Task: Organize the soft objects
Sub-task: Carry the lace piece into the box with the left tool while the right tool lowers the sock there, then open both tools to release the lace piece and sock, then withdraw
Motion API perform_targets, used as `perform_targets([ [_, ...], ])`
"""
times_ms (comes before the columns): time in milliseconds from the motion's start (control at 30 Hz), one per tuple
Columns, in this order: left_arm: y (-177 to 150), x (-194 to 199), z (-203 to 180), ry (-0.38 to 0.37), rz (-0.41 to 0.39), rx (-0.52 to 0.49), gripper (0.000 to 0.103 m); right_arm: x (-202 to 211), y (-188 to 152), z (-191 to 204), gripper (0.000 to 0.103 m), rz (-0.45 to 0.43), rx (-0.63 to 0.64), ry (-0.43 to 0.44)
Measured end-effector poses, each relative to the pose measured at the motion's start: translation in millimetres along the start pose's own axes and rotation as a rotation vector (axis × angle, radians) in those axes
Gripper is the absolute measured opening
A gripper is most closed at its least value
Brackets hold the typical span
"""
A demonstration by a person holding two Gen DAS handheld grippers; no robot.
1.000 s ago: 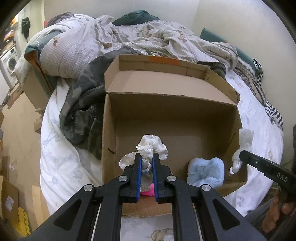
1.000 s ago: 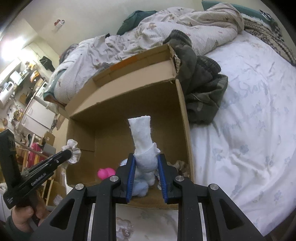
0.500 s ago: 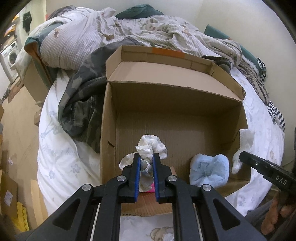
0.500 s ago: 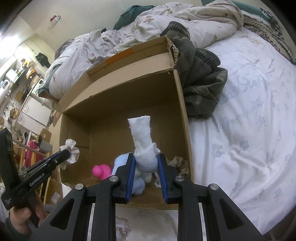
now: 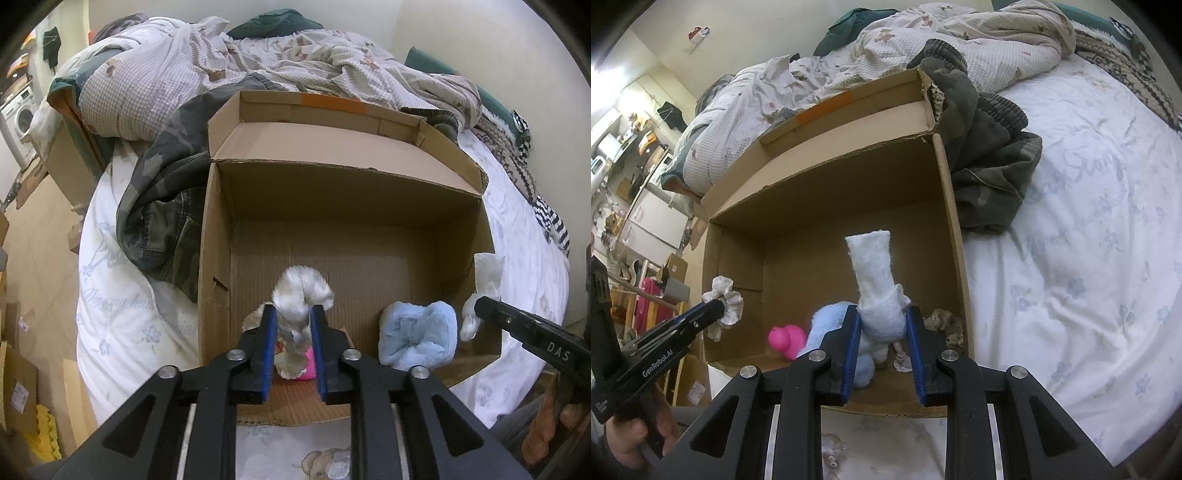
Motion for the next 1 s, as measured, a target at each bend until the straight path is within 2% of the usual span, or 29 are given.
perform_targets([
  [33, 0, 0, 0, 0.003, -0.001, -0.001, 0.024, 0, 0, 0, 0.026, 0.0, 0.0, 0.0],
  [167, 0, 4, 1, 0.032, -0.023, 0.003, 0.052, 0, 0, 0, 0.026, 0.001, -0.007, 0.005],
  [267, 2, 8, 3, 0.031, -0.037, 0.008, 0.055, 1, 0, -1, 0.028, -0.003, -0.018, 0.015],
  [300, 2, 8, 4, 0.032, -0.037, 0.011, 0.057, 1, 0, -2, 0.033, -0.006, -0.024, 0.018],
  [333, 2, 8, 4, 0.035, -0.038, 0.012, 0.057, 2, 0, -3, 0.038, -0.01, -0.033, 0.026],
  [400, 2, 8, 5, 0.046, -0.04, 0.013, 0.058, 5, 1, -4, 0.082, -0.025, -0.054, 0.051],
  [433, 2, 8, 5, 0.047, -0.04, 0.013, 0.058, 8, 2, -5, 0.085, -0.044, -0.065, 0.054],
  [533, 2, 9, 4, 0.044, -0.043, 0.012, 0.058, 14, 5, -5, 0.087, -0.073, -0.062, 0.036],
  [600, 2, 10, 3, 0.044, -0.045, 0.009, 0.058, 14, 5, -4, 0.094, -0.082, -0.063, 0.033],
  [1000, 0, 19, 4, 0.031, -0.054, 0.019, 0.058, 22, 1, -5, 0.096, -0.099, -0.071, 0.037],
])
Point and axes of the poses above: each gripper's, at about its wrist camera, not at the fingertips, and x roughly against the way its jaws point, z to its left, y to its top, the point moved 2 cm from there along -x, roughly the way its jaws point
